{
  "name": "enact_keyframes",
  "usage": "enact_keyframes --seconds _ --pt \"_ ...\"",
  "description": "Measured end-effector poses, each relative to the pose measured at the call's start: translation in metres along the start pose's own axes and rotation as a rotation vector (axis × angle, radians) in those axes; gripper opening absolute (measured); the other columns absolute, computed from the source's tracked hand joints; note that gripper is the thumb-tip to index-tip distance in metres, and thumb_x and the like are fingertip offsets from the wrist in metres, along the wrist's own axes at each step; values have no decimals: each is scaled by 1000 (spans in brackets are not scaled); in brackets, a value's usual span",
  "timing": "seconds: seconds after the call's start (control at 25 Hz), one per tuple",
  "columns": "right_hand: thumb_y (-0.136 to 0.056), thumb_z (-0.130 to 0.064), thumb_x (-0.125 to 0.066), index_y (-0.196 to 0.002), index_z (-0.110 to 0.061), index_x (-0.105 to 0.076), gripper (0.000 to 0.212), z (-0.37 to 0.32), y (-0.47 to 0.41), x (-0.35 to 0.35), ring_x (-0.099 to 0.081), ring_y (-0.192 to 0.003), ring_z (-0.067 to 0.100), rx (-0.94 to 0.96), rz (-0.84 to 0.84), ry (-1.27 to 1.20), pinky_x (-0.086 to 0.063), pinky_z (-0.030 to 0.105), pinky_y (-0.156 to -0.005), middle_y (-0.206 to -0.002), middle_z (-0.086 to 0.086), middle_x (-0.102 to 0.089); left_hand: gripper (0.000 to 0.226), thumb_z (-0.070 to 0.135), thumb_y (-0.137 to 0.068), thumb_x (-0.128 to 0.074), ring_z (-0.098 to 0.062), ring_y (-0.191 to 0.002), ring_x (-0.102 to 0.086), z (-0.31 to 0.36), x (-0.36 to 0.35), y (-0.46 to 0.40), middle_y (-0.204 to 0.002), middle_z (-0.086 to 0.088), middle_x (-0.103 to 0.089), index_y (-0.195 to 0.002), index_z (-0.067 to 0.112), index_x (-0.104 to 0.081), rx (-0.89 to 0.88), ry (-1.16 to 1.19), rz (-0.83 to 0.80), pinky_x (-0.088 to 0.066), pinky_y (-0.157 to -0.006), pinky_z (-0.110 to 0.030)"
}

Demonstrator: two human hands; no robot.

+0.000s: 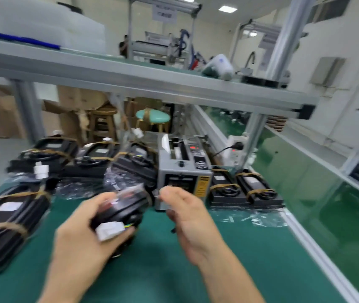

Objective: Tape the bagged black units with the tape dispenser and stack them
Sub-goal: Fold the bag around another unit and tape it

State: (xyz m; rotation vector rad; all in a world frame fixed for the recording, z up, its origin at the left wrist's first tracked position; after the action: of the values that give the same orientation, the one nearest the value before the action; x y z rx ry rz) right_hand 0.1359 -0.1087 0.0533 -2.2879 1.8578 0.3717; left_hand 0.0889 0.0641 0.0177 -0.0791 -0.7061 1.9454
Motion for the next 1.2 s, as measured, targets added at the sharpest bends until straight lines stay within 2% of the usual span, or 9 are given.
enact_keyframes --seconds 0.08,0.16,0.32,0.44,0.64,0.84,1.0,1.12,1.2 --pt "-87 -9 -63 -70 -16 -74 22 -7 6 -6 -61 -68 -9 11 -24 1 -43 4 -60 -88 -9 -72 72 17 -48 -93 8 -87 -63 12 -6 11 -98 27 -66 -103 47 -59 -37 -9 35 -45 -80 -6" --pt "-88 -12 -64 -65 -22 -77 28 -6 7 -7 -62 -78 -9 14 4 56 -43 3 -70 -109 -8 -69 69 11 -53 -91 3 -89 -64 15 -6 14 -98 24 -67 -106 42 -59 -39 -20 52 -49 -81 -16" --pt "-89 -16 -63 -66 -26 -77 28 -1 13 -12 -59 -105 9 29 -35 148 -39 28 -101 -126 -3 -63 63 14 -57 -90 -8 -86 -66 15 -4 18 -97 17 -66 -110 34 -62 -16 -10 53 -56 -73 -38" --pt "-87 -14 -64 -61 -21 -73 29 -1 13 -13 -58 -112 5 66 -67 212 -39 21 -90 -124 -8 -61 59 27 -57 -83 -8 -91 -65 21 -6 19 -100 19 -65 -110 37 -60 -35 -26 57 -55 -78 -35" --pt "-85 -8 -66 -58 -21 -72 31 -4 14 -15 -61 -95 -8 100 -86 254 -42 8 -77 -121 -4 -60 55 29 -59 -79 -5 -91 -64 24 -8 20 -99 19 -65 -109 36 -60 -35 -40 73 -52 -80 -31" --pt "-85 -7 -64 -58 -20 -72 31 -3 14 -16 -59 -90 -3 48 -98 201 -37 21 -84 -115 -5 -61 54 26 -60 -83 -7 -89 -64 23 -9 19 -99 16 -66 -109 32 -62 -43 -45 85 -53 -79 -33" --pt "-86 -7 -62 -56 -20 -72 34 -4 14 -16 -60 -81 -7 -1 -126 148 -37 18 -76 -105 -12 -64 53 24 -60 -84 -6 -87 -63 25 -8 19 -97 17 -65 -107 33 -61 -49 -51 97 -53 -75 -33" --pt "-85 -4 -64 -51 -20 -70 38 -5 14 -18 -59 -90 1 42 -98 204 -40 20 -82 -99 -5 -62 58 13 -61 -89 -7 -86 -63 26 -8 19 -96 18 -64 -106 35 -60 -60 -75 99 -52 -75 -32" --pt "-84 -3 -65 -55 -18 -71 33 -5 14 -19 -60 -92 3 73 -67 229 -42 15 -81 -106 -4 -63 58 10 -60 -89 -7 -85 -63 26 -9 19 -95 18 -64 -106 34 -61 -60 -81 101 -52 -74 -31"
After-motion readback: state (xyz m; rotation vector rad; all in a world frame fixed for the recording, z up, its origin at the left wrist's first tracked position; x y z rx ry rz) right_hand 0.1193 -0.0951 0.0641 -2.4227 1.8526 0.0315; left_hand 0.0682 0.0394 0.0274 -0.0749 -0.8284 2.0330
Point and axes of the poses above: each hand's wrist, its own y-axis away from the middle knuckle, its own x-axis out of the back of the hand, z = x × y, the point moved 3 cm from there along -y, towards the middle knuckle
